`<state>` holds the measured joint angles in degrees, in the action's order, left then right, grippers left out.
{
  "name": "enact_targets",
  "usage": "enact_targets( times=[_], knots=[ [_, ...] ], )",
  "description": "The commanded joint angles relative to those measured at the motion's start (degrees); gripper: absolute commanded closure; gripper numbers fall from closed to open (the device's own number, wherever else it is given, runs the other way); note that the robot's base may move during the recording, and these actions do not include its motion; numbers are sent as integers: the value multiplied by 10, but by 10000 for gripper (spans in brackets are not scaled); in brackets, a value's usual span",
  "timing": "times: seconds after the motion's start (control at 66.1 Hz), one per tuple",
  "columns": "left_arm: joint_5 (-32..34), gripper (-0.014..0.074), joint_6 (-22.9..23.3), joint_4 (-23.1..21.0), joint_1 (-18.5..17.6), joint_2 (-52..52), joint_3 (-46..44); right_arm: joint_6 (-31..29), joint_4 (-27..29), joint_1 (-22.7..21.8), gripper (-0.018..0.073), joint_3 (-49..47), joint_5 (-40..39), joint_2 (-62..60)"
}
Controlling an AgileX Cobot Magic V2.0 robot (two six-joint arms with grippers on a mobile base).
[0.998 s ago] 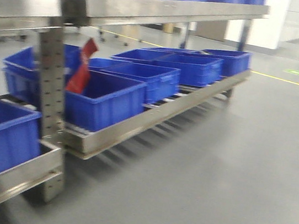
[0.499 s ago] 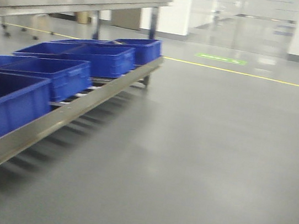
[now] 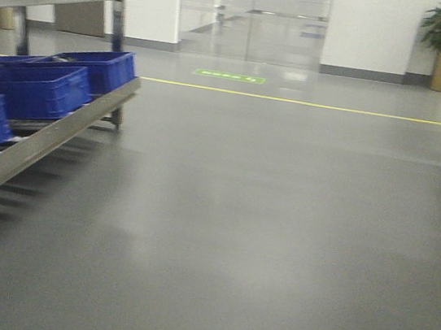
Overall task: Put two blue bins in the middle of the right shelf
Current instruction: 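Hold the teal bins in both grippers while driving to another shelf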
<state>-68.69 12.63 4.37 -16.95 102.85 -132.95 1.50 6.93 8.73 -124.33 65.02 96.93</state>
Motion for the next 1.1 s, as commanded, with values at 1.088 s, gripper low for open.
enact_targets(
  times=[1.088],
  knots=[
    [55,707,-11,0,0,-10,-10,-15,24,1,722,-11,-42,-12]
  ],
)
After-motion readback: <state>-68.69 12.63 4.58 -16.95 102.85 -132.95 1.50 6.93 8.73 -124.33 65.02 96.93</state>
